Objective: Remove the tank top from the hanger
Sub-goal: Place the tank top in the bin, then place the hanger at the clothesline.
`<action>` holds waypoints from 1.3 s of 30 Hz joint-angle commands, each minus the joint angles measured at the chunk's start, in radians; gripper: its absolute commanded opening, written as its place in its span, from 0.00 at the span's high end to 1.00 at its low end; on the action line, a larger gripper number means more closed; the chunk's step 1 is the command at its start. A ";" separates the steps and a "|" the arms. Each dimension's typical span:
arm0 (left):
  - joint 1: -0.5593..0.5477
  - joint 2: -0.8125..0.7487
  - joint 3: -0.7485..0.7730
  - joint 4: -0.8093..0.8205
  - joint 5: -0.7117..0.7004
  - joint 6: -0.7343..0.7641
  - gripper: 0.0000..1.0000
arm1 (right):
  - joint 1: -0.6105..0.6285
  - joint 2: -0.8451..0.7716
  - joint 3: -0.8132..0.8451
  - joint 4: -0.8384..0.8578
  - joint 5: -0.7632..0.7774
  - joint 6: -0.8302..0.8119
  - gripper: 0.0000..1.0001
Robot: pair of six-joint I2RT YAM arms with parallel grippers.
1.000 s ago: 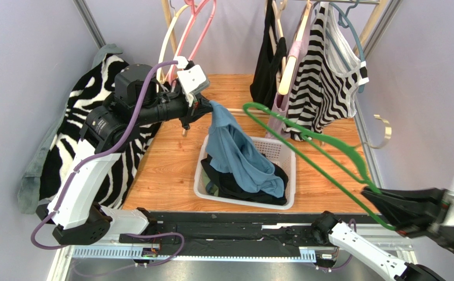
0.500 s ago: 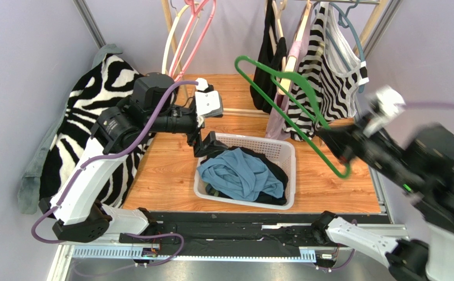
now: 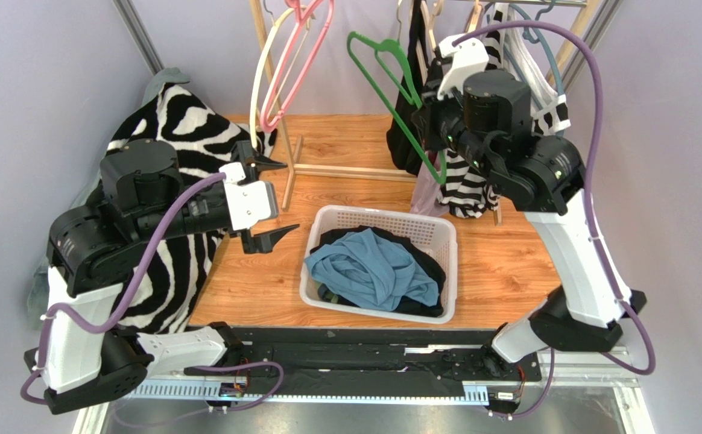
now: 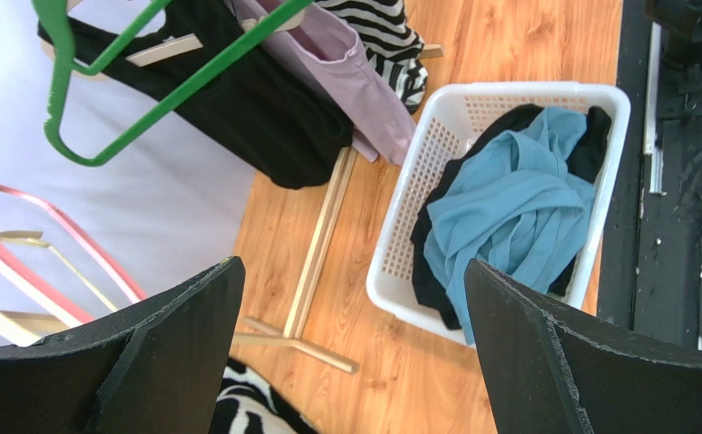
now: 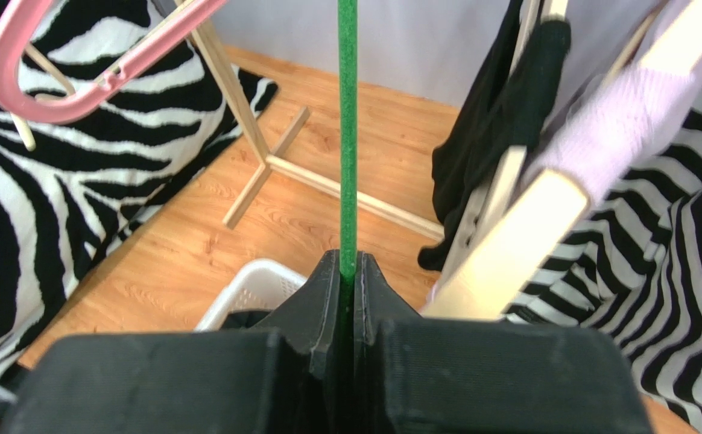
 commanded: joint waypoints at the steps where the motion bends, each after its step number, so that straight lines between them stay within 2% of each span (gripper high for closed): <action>1: -0.001 -0.018 -0.011 -0.033 -0.020 0.061 0.01 | 0.007 0.065 0.128 0.113 0.025 -0.044 1.00; 7: -0.002 -0.056 -0.044 -0.039 -0.023 0.066 0.01 | 0.009 0.200 0.263 0.127 0.046 -0.129 1.00; 18: -0.001 -0.079 -0.045 -0.039 -0.005 0.047 0.01 | 0.000 0.320 0.308 0.242 0.153 -0.231 1.00; 26: -0.001 -0.084 -0.044 -0.042 0.008 0.038 0.01 | -0.069 0.372 0.348 0.276 0.092 -0.208 1.00; 39: -0.001 -0.079 -0.028 -0.044 0.048 0.026 0.01 | -0.092 0.398 0.280 0.279 0.060 -0.183 1.00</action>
